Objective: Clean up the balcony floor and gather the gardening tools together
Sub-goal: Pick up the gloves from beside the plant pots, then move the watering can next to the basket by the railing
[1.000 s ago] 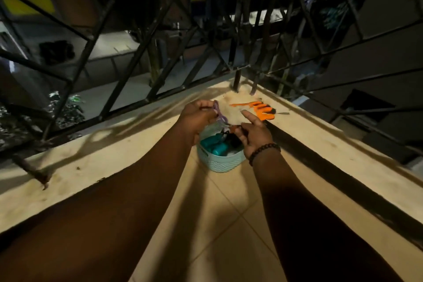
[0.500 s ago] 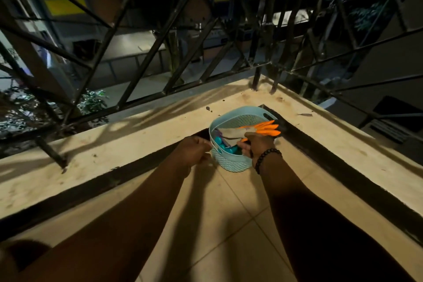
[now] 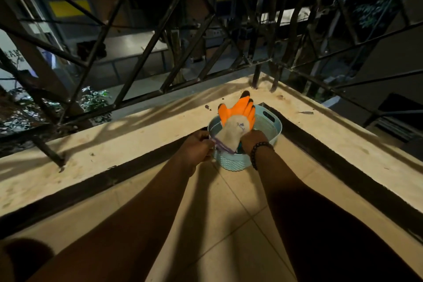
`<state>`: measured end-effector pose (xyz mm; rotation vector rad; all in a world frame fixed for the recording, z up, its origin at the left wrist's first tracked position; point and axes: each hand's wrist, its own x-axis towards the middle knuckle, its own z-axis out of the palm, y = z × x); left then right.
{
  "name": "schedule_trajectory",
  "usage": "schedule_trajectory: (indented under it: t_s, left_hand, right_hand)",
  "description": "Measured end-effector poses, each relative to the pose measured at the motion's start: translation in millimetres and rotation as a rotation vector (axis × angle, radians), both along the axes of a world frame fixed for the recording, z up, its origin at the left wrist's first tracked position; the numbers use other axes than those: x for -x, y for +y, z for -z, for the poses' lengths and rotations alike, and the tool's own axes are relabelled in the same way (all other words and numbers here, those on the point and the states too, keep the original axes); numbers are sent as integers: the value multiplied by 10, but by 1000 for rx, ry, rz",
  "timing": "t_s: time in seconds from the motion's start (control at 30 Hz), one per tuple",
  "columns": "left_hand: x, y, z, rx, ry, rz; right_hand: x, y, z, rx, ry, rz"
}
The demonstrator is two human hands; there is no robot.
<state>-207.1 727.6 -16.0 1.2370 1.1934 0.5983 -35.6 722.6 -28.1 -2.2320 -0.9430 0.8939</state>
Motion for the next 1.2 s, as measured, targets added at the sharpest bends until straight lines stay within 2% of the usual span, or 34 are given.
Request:
schedule_trajectory:
  t_s: [0.07, 0.13, 0.23, 0.37, 0.47, 0.57, 0.7, 0.83, 0.93, 1.03, 1.1, 1.13, 1.2]
  left_hand:
    - [-23, -47, 13, -4, 8, 23]
    - [-34, -86, -2, -5, 5, 31]
    - [22, -114, -82, -16, 23, 42]
    - [302, -121, -162, -56, 106, 74]
    - [692, -142, -234, -87, 171, 47]
    - [1223, -211, -317, -134, 265, -24]
    - [1928, -349, -432, -196, 387, -131]
    - [2739, -633, -655, -315, 681, -130]
    - [3434, -878, -756, -344, 839, -230]
    - [4120, -1166, -752, -349, 936, -464]
    - [4527, -1442, -706, -329, 982, -702]
    - [4666, -1592, -674, -293, 993, -826]
    - [4846, -1964, -491, -92, 984, -1102]
  right_hand:
    - [52, 39, 69, 66, -261, -117]
    - [142, 58, 42, 49, -364, -99]
    - [340, -27, -79, -85, -488, -102]
    - [540, -229, -102, -142, -758, -393]
    - [712, -284, -189, -299, -839, -580]
    - [1018, -320, -330, -349, -893, -759]
    - [1572, -407, -352, -416, -909, -997]
    - [2320, -462, -323, -479, -848, -1259]
    - [2937, -583, -319, -534, -724, -1418]
    - [3458, -790, -367, -575, -540, -1487]
    - [3756, -941, -379, -694, -536, -1578]
    - [3875, -1016, -369, -775, -556, -1640]
    - [4135, -1175, -338, -897, -584, -1760]
